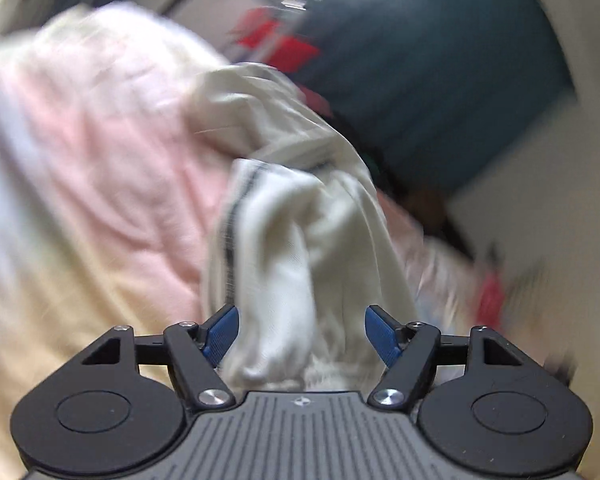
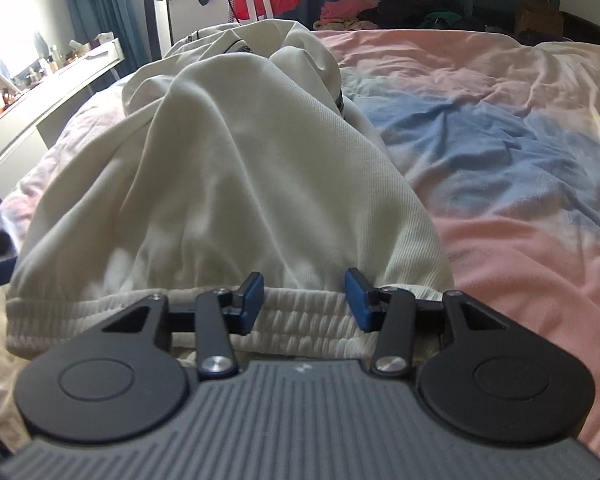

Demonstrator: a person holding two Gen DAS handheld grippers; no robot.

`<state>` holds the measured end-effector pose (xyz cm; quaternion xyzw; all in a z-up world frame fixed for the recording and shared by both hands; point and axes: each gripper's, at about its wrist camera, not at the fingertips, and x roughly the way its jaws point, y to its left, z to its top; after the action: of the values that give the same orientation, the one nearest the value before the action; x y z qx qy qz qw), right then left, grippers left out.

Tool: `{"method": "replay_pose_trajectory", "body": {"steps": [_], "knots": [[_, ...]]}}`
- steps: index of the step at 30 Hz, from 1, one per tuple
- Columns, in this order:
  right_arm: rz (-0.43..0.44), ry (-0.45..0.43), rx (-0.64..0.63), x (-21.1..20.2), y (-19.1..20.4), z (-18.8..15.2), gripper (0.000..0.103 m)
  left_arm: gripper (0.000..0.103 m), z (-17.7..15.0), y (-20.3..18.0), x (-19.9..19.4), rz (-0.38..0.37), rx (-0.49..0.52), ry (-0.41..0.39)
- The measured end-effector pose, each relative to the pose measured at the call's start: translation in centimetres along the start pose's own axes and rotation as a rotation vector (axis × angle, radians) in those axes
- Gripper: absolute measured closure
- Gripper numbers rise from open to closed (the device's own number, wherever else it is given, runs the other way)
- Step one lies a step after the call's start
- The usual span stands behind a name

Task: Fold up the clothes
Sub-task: 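Grasp the ribbed hem with the left gripper while the right gripper holds the hem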

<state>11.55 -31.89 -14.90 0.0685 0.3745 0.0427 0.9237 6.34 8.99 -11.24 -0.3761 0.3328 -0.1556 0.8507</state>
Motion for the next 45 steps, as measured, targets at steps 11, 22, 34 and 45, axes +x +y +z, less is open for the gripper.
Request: {"method": "replay_pose_trajectory", "body": {"steps": [11,22,34,45], "knots": [[0.110,-0.060,0.163,-2.3,-2.4,1.3,0.054,0.043,-0.3,2.7,4.3,0.089,-0.109,0.227],[0.175,-0.096,0.624,-3.2,-11.0,0.7,0.044,0.075,-0.6,2.3,4.1,0.172,-0.079,0.188],[0.294,0.011,0.028,-2.5,0.4,1.0,0.081,0.099,1.3,2.4,1.2,0.229,-0.123,-0.012],[0.237,-0.066,0.169,-4.2,-1.9,0.9,0.065,0.067,0.1,3.0,1.8,0.269,-0.087,0.109]]}}
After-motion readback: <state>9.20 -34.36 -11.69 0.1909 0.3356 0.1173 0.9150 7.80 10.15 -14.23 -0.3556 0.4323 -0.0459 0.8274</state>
